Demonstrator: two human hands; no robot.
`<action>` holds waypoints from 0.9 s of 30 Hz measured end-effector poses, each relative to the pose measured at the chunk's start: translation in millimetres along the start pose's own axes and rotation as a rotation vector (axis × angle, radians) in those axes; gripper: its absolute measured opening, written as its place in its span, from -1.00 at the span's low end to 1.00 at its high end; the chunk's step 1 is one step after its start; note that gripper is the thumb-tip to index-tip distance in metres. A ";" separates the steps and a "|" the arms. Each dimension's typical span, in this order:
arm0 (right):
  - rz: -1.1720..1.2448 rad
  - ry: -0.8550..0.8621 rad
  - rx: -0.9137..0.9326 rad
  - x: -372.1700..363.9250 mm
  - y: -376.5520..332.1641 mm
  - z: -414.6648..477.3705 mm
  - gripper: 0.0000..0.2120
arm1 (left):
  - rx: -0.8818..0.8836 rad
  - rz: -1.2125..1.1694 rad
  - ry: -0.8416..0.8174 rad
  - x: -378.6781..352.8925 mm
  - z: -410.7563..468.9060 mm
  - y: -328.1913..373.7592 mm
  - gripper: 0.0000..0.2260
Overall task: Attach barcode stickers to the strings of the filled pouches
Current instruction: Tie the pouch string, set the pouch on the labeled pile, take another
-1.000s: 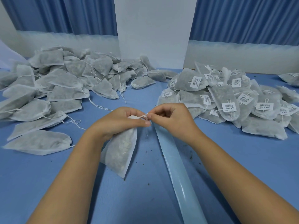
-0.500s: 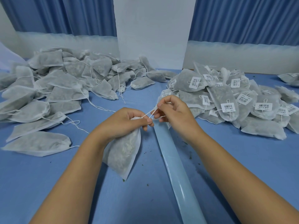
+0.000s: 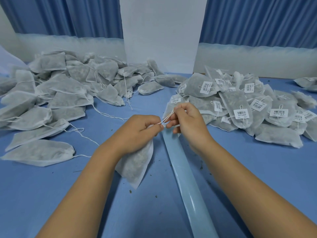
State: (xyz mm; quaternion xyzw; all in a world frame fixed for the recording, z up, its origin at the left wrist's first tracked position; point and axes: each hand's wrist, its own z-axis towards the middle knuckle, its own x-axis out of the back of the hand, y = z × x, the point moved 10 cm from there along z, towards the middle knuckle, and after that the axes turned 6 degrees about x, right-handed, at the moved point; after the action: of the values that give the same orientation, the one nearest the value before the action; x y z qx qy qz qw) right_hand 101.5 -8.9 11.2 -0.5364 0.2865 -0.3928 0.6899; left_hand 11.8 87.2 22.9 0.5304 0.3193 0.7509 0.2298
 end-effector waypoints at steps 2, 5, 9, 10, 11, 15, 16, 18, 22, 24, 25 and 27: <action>-0.015 0.006 -0.005 -0.2 0.9 -0.7 -0.89 | -0.007 0.040 0.004 -0.1 0.4 2.0 -0.70; -0.062 0.011 0.019 -0.5 0.9 -0.6 -0.88 | -0.001 0.128 -0.004 -1.4 0.5 4.6 -0.71; -0.128 0.051 0.078 3.0 -1.8 1.1 -0.79 | -0.030 0.319 -0.020 -8.1 -2.7 19.0 -0.75; -0.148 0.057 0.092 3.7 -2.7 1.3 -0.75 | -0.051 0.401 -0.020 -11.7 -3.1 24.0 -0.76; -0.167 0.064 0.101 4.7 -3.1 1.7 -0.71 | -0.074 0.488 -0.018 -15.7 -3.1 28.9 -0.75; -0.216 0.098 0.073 11.3 1.5 3.8 -0.72 | -0.130 0.706 -0.001 -27.9 -1.3 40.0 -0.66; -0.229 0.107 0.064 12.9 2.9 4.6 -0.74 | -0.132 0.723 0.002 -29.1 -1.1 40.8 -0.67; -0.249 0.120 0.058 14.7 3.0 5.0 -0.76 | -0.140 0.724 0.007 -30.0 -1.2 42.1 -0.69; -0.315 0.112 0.098 13.9 -5.8 3.0 -0.71 | -0.156 0.697 0.029 -28.0 -0.9 42.8 -0.67; -0.266 0.069 0.086 11.1 -7.1 3.1 -0.63 | -0.161 0.649 0.035 -25.8 -1.7 40.1 -0.67; -0.193 0.040 0.052 9.2 -5.5 3.2 -0.64 | -0.153 0.589 0.042 -22.4 -2.2 37.1 -0.67; 0.007 0.006 -0.039 8.0 -1.6 4.3 -0.78 | -0.098 0.418 0.078 -10.0 -3.1 26.5 -0.68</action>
State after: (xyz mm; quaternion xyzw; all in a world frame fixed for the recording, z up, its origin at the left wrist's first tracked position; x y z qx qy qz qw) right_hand 108.8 -13.7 14.1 -0.5476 0.2982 -0.3863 0.6797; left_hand 12.0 61.4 34.8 0.5437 0.1741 0.8169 0.0823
